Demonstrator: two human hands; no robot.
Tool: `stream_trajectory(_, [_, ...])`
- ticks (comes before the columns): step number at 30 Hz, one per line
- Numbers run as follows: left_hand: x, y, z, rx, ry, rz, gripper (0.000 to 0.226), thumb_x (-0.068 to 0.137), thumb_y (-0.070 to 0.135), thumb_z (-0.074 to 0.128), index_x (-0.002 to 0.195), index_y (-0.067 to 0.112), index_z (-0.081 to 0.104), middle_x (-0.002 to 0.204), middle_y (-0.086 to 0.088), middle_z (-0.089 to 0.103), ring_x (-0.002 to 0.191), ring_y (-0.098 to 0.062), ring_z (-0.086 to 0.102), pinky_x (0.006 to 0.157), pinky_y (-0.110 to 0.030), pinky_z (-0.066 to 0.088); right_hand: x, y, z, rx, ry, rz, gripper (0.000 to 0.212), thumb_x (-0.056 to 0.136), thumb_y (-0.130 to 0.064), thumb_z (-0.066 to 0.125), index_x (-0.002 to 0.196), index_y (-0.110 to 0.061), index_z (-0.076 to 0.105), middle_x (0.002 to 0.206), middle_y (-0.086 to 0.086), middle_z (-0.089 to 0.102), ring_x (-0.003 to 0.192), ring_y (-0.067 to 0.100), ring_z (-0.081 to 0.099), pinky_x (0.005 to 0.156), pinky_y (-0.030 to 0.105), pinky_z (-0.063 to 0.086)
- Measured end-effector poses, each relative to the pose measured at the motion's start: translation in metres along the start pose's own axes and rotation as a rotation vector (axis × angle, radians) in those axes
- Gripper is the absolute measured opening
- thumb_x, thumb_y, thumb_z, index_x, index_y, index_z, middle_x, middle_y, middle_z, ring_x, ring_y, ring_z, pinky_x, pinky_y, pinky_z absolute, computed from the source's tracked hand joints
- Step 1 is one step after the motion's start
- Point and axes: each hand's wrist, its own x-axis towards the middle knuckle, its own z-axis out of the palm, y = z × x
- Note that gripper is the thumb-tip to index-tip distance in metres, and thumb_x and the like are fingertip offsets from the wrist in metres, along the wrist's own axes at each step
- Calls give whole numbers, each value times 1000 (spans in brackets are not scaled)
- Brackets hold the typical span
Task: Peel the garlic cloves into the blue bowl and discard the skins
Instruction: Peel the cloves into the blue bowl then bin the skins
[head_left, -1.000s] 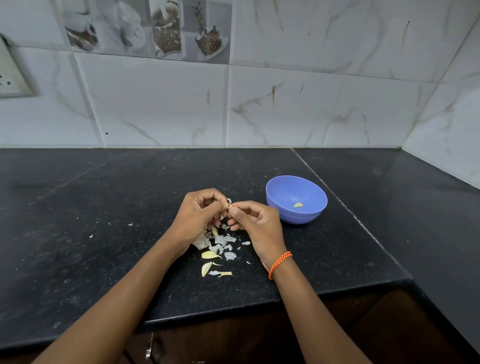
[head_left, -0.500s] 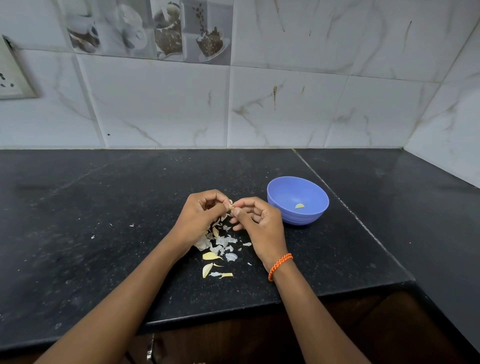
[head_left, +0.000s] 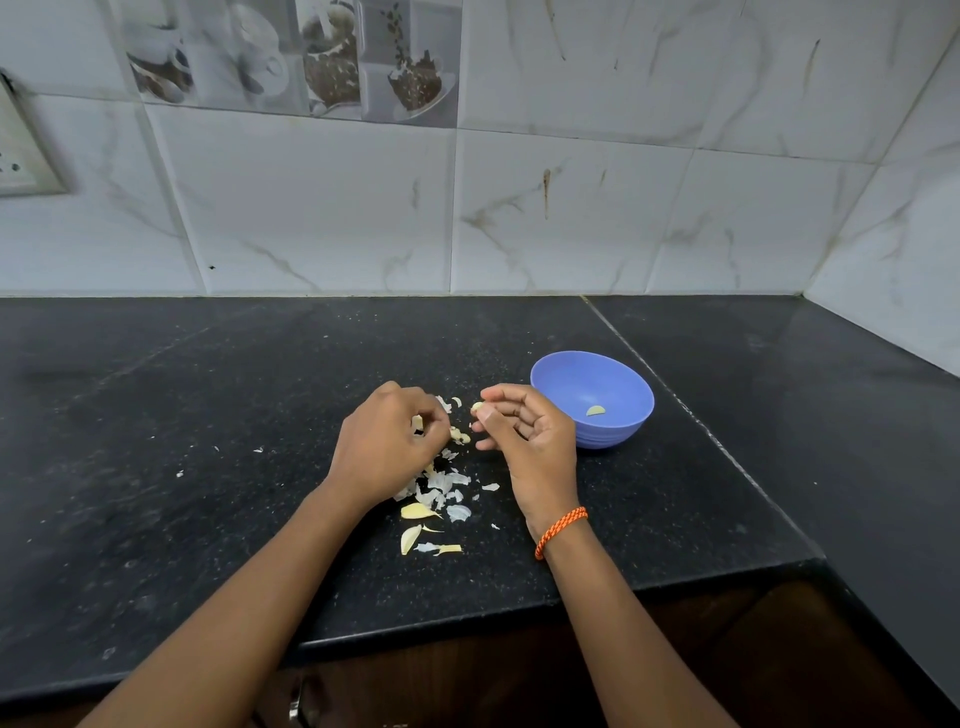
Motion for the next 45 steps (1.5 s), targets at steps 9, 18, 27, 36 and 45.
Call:
stream_trajectory(9, [2, -1, 0, -43, -10, 3, 12, 95, 34, 73, 88, 40, 81, 92, 26, 71, 91, -3, 52, 66, -29, 40, 1, 4, -2, -24, -9, 25, 16, 99, -6, 72, 112, -10, 79, 98, 9, 80, 88, 21, 77, 71, 34, 63])
stream_trajectory(18, [2, -2, -3, -90, 8, 0, 14, 87, 35, 83, 79, 44, 76, 85, 22, 70, 91, -6, 59, 71, -34, 51, 2, 7, -3, -23, 73, 47, 17, 101, -3, 67, 105, -13, 80, 85, 11, 77, 75, 19, 71, 68, 34, 62])
stream_trajectory(27, [2, -3, -2, -235, 1, 76, 27, 84, 30, 87, 95, 39, 64, 88, 15, 72, 86, -14, 65, 74, -40, 54, 3, 10, -1, -43, -7, 41, 14, 99, -5, 72, 110, -8, 80, 92, 10, 80, 84, 26, 78, 72, 32, 63])
stream_trajectory(36, [2, 8, -5, -674, -49, 40, 23, 96, 17, 83, 117, 21, 76, 94, -2, 81, 92, -25, 78, 83, -46, 61, -3, 2, 0, -179, -53, -44, 7, 93, -11, 82, 99, -10, 82, 88, 2, 80, 82, 20, 79, 65, 31, 64])
stream_trajectory(45, [0, 10, -9, -698, -66, 40, 33, 98, 10, 78, 129, 17, 72, 89, -4, 83, 91, -23, 81, 95, -47, 64, -2, 5, 5, -327, -24, -109, 4, 99, -16, 76, 100, -13, 75, 90, -5, 75, 85, 13, 76, 60, 32, 64])
